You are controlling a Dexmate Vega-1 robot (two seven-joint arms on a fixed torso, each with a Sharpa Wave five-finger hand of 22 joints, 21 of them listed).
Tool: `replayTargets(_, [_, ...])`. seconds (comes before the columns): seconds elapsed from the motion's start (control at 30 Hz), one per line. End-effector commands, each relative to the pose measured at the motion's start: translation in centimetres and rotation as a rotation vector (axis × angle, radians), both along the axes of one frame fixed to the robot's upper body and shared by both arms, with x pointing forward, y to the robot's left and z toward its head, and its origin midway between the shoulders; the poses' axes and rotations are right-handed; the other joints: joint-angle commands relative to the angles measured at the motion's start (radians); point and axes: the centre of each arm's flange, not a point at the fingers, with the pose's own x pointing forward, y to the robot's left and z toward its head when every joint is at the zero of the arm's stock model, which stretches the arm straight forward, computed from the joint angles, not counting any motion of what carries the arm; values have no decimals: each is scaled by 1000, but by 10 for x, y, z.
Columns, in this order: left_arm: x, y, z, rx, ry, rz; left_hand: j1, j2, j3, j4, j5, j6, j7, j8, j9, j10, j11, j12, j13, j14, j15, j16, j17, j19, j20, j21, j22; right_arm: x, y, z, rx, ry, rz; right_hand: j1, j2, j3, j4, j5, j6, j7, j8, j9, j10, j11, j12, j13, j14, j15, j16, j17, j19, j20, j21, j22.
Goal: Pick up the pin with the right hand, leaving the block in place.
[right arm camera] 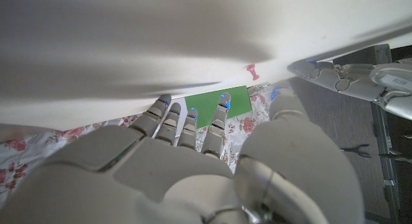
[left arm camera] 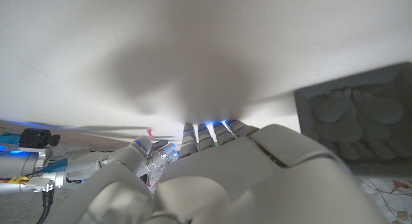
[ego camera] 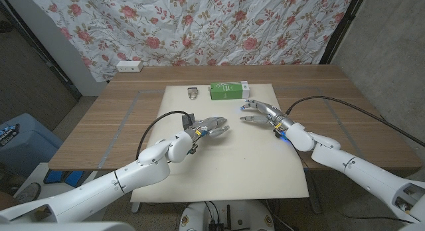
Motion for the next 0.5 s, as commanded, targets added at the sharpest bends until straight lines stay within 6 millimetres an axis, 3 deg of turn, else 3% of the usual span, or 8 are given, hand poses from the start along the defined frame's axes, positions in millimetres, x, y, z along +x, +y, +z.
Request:
replayTargets(0.03, [-6, 2, 8, -17, -57, 1, 12, 127, 7, -1, 3, 16, 2, 1, -1, 4, -5, 5, 2, 1, -35, 6, 2, -7, -75, 0, -1, 2, -1, 2, 17, 6, -11, -8, 0, -1, 6, 2, -16, 3, -8, 2, -4, 4, 4, 2, -4, -1, -2, 1, -6, -2, 6, 2])
replayTargets(0.5, [-9, 4, 14, -46, -94, -16, 13, 126, 15, -1, 3, 25, 2, 1, 0, 2, -3, 4, 2, 2, -36, 6, 2, 2, -74, 1, -1, -3, -5, 3, 23, -4, -26, -18, 0, -4, 5, 1, -29, 10, -19, 0, -10, 7, 4, 2, -6, 1, -3, 0, -8, -1, 6, 2])
